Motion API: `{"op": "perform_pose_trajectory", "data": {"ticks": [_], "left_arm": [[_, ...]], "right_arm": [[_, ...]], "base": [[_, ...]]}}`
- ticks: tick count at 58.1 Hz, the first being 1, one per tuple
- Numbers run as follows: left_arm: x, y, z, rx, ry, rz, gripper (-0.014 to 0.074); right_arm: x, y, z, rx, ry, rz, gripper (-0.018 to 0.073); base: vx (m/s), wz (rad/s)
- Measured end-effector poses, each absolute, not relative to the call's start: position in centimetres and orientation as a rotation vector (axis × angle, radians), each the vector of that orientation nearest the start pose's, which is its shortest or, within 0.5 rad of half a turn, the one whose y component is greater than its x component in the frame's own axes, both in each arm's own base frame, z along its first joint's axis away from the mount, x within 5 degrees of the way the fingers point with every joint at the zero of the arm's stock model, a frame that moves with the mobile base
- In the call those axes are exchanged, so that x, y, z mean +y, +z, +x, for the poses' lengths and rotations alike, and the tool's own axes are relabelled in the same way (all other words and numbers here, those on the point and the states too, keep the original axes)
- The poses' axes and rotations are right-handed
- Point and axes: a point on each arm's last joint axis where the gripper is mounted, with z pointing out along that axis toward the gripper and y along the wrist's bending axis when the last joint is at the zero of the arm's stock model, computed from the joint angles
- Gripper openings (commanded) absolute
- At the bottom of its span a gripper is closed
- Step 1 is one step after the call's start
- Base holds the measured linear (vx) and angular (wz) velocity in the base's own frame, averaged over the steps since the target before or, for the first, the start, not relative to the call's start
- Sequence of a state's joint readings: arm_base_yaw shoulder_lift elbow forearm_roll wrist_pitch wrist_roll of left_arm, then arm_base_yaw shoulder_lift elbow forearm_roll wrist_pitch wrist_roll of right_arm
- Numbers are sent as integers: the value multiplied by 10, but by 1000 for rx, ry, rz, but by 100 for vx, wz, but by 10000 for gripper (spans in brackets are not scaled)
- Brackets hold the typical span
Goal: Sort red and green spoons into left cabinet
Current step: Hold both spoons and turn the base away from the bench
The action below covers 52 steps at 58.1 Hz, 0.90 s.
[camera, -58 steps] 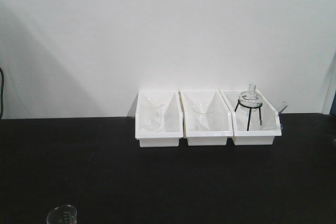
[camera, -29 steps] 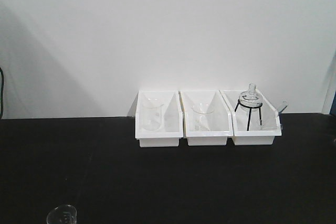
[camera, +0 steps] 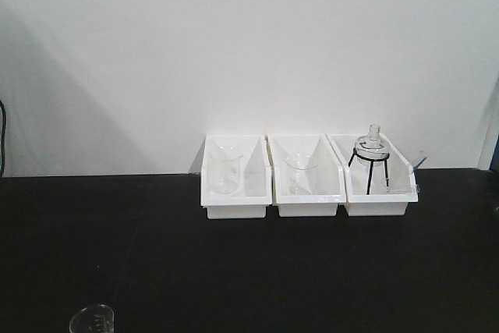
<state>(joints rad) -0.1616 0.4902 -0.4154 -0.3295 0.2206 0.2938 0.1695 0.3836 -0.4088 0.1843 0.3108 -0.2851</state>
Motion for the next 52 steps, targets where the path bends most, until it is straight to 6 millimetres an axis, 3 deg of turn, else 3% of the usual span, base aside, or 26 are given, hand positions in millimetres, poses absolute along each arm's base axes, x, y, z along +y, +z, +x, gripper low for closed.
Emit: {"op": "perform_pose_trajectory", "data": {"ticks": [52], "left_arm": [[-24,297,106,1763,-200,169,-3]], "right_arm": [[20,297,86,1742,93,-286,-4]], "base": [[-10,15]]}}
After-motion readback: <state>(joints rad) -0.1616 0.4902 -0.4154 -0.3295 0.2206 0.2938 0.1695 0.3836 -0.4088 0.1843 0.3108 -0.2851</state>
